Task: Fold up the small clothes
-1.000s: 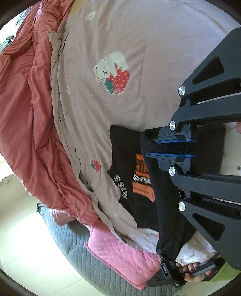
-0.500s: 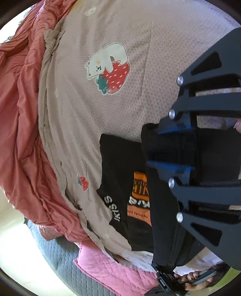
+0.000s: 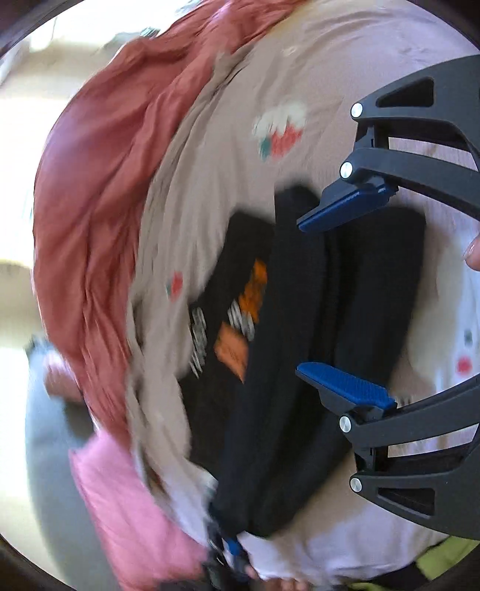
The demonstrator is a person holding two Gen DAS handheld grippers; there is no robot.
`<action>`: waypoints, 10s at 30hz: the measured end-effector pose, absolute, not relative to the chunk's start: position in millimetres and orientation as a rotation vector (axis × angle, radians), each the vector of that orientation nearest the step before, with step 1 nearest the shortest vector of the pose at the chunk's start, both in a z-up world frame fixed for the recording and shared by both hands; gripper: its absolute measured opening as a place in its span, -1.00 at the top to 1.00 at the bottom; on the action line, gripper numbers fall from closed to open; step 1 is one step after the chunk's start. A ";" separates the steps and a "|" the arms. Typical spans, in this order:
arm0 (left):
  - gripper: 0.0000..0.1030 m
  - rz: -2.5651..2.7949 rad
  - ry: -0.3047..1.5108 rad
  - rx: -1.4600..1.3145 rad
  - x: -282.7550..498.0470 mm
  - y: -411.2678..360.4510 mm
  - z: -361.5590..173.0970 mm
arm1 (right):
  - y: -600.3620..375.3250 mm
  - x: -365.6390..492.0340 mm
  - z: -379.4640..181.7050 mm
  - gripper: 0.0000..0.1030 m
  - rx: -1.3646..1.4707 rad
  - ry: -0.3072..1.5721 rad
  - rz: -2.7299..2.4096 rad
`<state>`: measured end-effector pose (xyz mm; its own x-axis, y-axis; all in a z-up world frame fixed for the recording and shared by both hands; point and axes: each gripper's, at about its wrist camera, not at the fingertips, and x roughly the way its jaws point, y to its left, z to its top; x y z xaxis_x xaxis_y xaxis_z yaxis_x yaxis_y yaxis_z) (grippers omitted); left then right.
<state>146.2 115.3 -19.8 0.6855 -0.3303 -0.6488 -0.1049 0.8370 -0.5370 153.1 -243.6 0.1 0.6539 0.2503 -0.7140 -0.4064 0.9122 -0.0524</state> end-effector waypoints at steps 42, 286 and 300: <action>0.39 -0.147 0.559 -0.523 172.7 138.7 0.3 | -202.7 280.8 -1.3 -0.33 0.015 0.785 0.312; -0.81 0.157 0.825 -0.442 182.3 184.2 -21.8 | -47.1 157.4 -34.0 -0.88 -0.443 0.778 0.585; -0.81 0.111 0.855 -0.452 194.6 184.1 -31.1 | -7.3 146.3 -71.2 -0.88 -0.696 0.689 0.545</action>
